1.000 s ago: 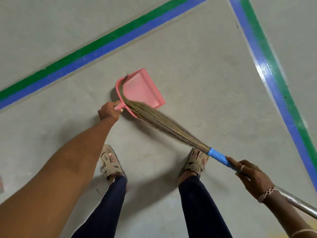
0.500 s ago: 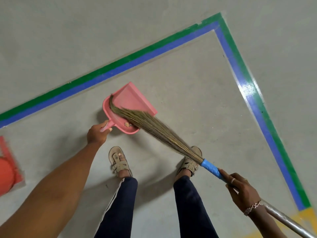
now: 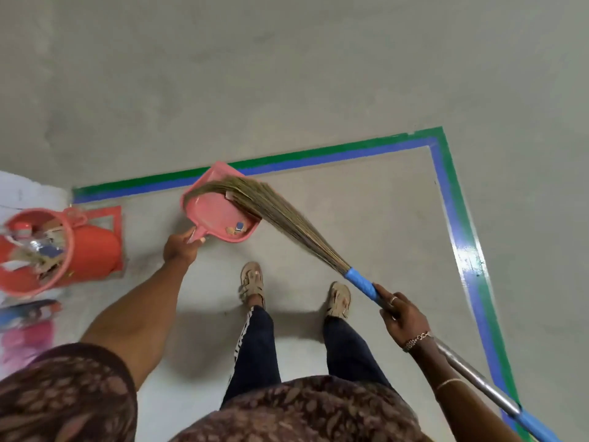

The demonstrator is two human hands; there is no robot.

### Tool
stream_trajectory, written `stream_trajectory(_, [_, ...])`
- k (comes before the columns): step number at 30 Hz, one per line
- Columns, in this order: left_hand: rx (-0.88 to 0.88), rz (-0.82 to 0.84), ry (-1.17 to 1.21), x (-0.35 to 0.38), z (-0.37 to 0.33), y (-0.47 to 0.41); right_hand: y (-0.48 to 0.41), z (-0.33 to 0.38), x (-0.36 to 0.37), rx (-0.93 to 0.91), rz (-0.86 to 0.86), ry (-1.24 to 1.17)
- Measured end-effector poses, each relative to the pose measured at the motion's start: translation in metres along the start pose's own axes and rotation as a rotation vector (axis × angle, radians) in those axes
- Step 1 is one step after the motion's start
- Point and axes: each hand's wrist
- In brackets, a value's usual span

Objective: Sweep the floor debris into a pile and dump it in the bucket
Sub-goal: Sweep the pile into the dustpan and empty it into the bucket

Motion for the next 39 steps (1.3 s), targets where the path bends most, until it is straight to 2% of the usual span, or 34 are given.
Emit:
stream_trajectory(4, [-0.054, -0.058, 0.11, -0.039, 0.029, 0.063, 0.0, 0.02, -0.039, -0.117, -0.006, 0.016])
stream_trajectory(9, [-0.165, -0.105, 0.356, -0.066, 0.083, 0.118, 0.006, 0.034, -0.076, -0.245, 0.029, 0.033])
stream_trajectory(16, [-0.231, -0.208, 0.542, -0.103, 0.158, 0.173, -0.005, 0.08, -0.082, -0.413, 0.115, 0.108])
stream_trajectory(21, [-0.287, -0.278, 0.631, -0.13, 0.193, 0.227, -0.009, 0.129, -0.072, -0.531, 0.177, 0.215])
stream_trajectory(28, [-0.287, -0.399, 0.737, -0.16, 0.262, 0.244, -0.009, 0.207, -0.053, -0.734, 0.181, 0.306])
stream_trajectory(34, [-0.385, -0.395, 0.75, -0.194, 0.349, 0.225, -0.005, 0.29, 0.0, -0.718, 0.224, 0.431])
stream_trajectory(39, [-0.468, -0.39, 0.748, -0.236, 0.42, 0.205, 0.001, 0.36, 0.054, -0.777, 0.226, 0.45])
Point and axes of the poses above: each hand's wrist, its own y-axis away from the middle knuckle, its own x-axis out of the palm, z = x × y, and after that the axes turned 4 degrees about -x, right-handed
